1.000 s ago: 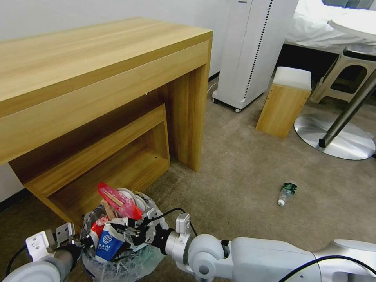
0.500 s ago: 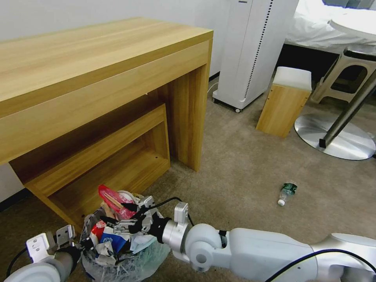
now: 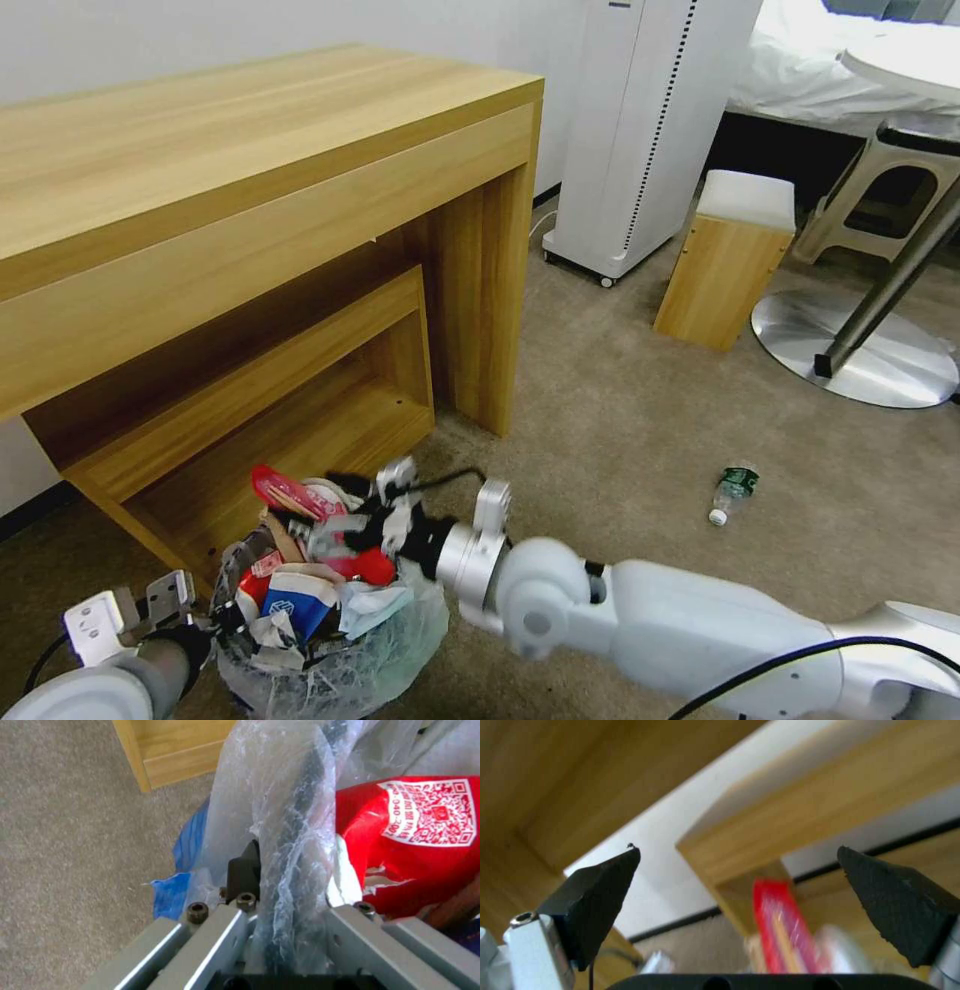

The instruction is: Pick up the trash bin and place the garbage on the floor into it.

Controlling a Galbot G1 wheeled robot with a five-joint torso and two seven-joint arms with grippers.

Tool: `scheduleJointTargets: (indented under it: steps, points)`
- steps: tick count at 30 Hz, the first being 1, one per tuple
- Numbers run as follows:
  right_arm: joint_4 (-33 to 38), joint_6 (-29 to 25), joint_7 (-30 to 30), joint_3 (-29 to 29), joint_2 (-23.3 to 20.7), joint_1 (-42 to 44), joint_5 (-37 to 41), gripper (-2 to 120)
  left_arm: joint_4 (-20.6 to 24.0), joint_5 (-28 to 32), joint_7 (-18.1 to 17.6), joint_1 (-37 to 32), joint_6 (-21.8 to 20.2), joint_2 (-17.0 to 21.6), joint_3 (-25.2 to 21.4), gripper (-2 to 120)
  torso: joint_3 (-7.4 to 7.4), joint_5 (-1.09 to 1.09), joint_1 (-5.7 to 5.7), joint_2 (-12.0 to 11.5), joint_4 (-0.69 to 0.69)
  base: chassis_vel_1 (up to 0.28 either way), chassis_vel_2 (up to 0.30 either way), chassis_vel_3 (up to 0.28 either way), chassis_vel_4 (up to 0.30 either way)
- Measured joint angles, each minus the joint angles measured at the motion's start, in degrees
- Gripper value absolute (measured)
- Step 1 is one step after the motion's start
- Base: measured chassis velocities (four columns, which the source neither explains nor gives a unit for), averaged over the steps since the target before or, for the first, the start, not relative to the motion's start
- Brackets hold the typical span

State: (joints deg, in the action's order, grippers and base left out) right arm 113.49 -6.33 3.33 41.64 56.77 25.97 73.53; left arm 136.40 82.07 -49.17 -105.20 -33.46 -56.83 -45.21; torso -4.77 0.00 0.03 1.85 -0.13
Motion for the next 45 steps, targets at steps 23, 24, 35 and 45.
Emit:
scheduleJointTargets:
  steps: [23,24,35,45]
  points:
    - [2.21,0.95,9.69,-19.52,-7.17,11.70,-13.50,100,0.56,-0.94,2.36,-0.61,-0.24,0.31,-0.43,0,0.00,0.01,0.00,0.00,0.00,0.000,0.000,0.000,0.000]
    - [1.99,1.47,11.30,-21.18,-8.09,13.24,-14.96,100,0.64,-1.12,2.50,-0.61,-0.18,0.53,-0.45,0,0.00,0.00,0.00,0.00,0.00,0.000,0.000,0.000,0.000]
    - [-4.68,-4.33,12.08,-30.59,-10.17,26.88,-23.00,100,1.26,-2.61,3.50,-0.83,-0.08,0.81,0.41,0,0.01,0.00,0.00,0.00,0.01,0.000,0.000,0.000,0.000]
    - [-6.26,-7.87,11.51,-37.70,-9.20,36.57,-30.41,100,1.80,-2.30,3.46,-0.88,0.17,2.28,0.33,0,0.01,0.00,0.00,0.00,0.00,0.000,0.000,0.000,0.000]
